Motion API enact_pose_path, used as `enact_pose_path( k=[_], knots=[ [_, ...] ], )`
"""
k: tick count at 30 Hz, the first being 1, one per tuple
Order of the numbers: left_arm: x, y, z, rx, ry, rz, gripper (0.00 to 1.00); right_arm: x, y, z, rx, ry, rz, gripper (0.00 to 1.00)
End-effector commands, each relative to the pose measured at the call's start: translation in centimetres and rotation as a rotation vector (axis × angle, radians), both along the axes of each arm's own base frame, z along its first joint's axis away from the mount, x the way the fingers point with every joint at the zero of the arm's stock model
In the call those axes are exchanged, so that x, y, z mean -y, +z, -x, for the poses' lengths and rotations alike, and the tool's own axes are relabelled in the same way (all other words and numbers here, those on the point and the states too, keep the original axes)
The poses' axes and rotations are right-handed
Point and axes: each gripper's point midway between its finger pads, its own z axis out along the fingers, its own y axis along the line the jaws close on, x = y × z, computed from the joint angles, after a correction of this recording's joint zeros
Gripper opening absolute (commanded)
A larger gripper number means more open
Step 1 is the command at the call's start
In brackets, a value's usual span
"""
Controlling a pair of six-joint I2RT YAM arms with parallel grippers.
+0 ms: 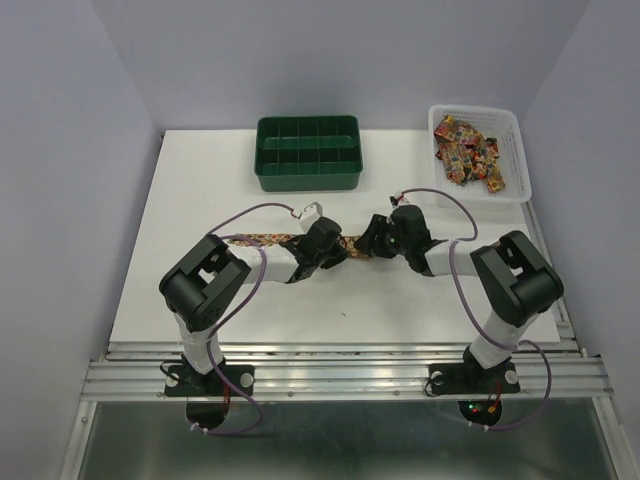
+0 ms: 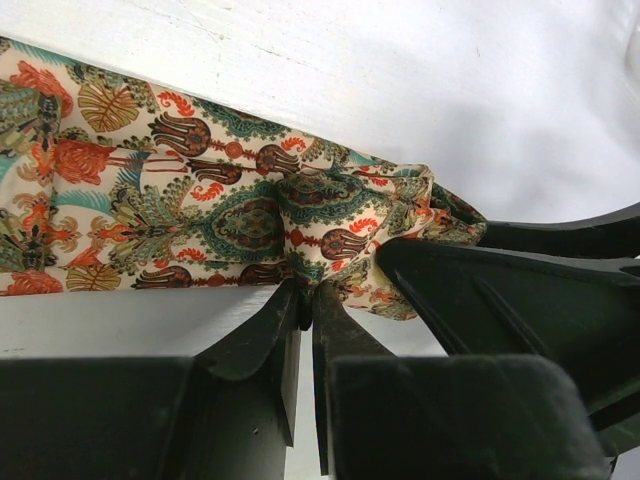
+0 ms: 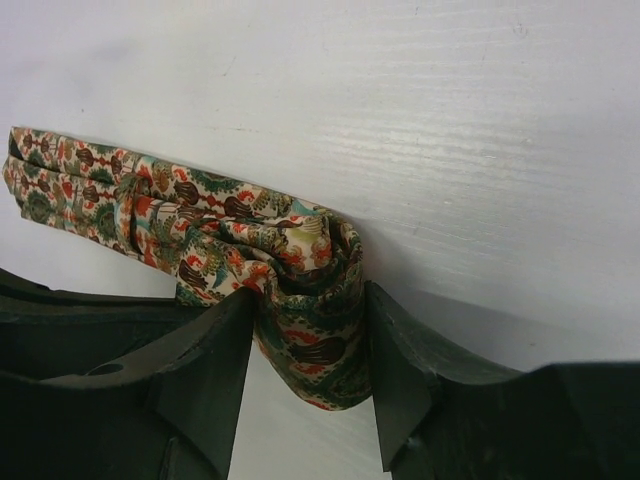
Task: Roll the ties
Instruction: Roll the tie
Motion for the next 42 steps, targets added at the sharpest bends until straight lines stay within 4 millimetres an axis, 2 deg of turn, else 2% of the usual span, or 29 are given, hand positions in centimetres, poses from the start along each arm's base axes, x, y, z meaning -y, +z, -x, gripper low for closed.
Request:
enact_pose_path(
  k=[1, 3, 4, 8, 10, 12, 16, 18, 19, 21, 23, 26, 29, 30, 31, 32, 33, 36, 37, 39, 42],
  knots=[
    [-0.8, -0.9, 0.7, -0.015, 0.003, -0.033, 0.00, 0.0, -1.2, 0.2, -0.024, -0.006, -0.012, 0.50],
    [-0.8, -0.8, 0.7, -0.011, -0.001, -0.032, 0.00, 0.1, -1.3, 0.0, -0.027, -0.011, -0.005, 0.47],
    [-0.7, -0.6, 0.7, -0.008, -0.001, -0.028, 0.00, 0.1, -1.5, 0.0, -0.037, -0.014, 0.000, 0.41],
    [-0.9, -0.3, 0.8, 0.001, -0.009, -0.029, 0.12, 0.4, -1.7, 0.1, -0.048, -0.026, 0.013, 0.33],
    [-0.8, 0.0, 0.9, 0.009, -0.022, -0.032, 0.24, 0.9, -1.9, 0.0, -0.054, -0.045, 0.039, 0.29],
    [-0.9, 0.0, 1.0, 0.006, -0.036, -0.039, 0.25, 1.2, -2.0, 0.0, -0.053, -0.053, 0.056, 0.28],
    [-0.9, 1.0, 1.7, 0.017, -0.071, -0.028, 0.39, 1.6, -2.1, -0.1, -0.054, -0.054, 0.086, 0.26],
    [-1.5, 1.0, 2.2, 0.012, -0.081, -0.045, 0.44, 1.7, -1.9, -0.2, -0.045, -0.054, 0.100, 0.25],
    [-1.7, 1.8, 2.1, 0.033, -0.080, -0.046, 0.46, 1.8, -1.9, -0.1, -0.048, -0.052, 0.109, 0.25],
    [-2.4, 2.2, 2.2, 0.040, -0.071, -0.065, 0.49, 1.9, -1.9, -0.1, -0.045, -0.046, 0.119, 0.25],
    [-2.8, 4.3, 1.9, 0.084, -0.069, -0.048, 0.52, 1.9, -1.8, -0.1, -0.042, -0.038, 0.126, 0.25],
    [-3.3, 5.4, 1.4, 0.114, -0.068, -0.044, 0.56, 1.8, -1.7, -0.1, -0.040, -0.025, 0.132, 0.25],
    [-3.8, 6.6, -0.4, 0.142, -0.072, -0.035, 0.60, 1.8, -1.5, -0.1, -0.033, -0.012, 0.136, 0.25],
    [-3.8, 6.6, -0.9, 0.145, -0.079, -0.039, 0.60, 1.7, -1.6, -0.1, -0.033, -0.008, 0.135, 0.25],
    [-3.9, 5.8, -1.2, 0.129, -0.080, -0.057, 0.60, 1.7, -1.5, -0.1, -0.029, 0.001, 0.137, 0.25],
    [-3.5, 6.1, -1.7, 0.134, -0.089, -0.058, 0.60, 1.5, -1.5, -0.1, -0.027, 0.007, 0.135, 0.25],
    [-3.4, 5.1, -1.8, 0.114, -0.105, -0.082, 0.60, 1.6, -1.6, -0.1, -0.033, 0.009, 0.142, 0.25],
    [-2.2, 4.8, -2.2, 0.116, -0.145, -0.071, 0.60, 1.7, -1.6, -0.2, -0.028, 0.011, 0.150, 0.25],
    [-2.1, 4.0, -2.3, 0.106, -0.157, -0.076, 0.60, 1.5, -1.5, -0.2, -0.027, 0.015, 0.147, 0.25],
    [-0.8, 4.0, -2.1, 0.103, -0.218, -0.023, 0.60, 1.5, -1.5, -0.2, -0.027, 0.020, 0.143, 0.25],
    [-0.2, 4.1, -2.3, 0.110, -0.234, -0.001, 0.60, 1.5, -1.6, -0.2, -0.029, 0.022, 0.150, 0.25]
  ],
)
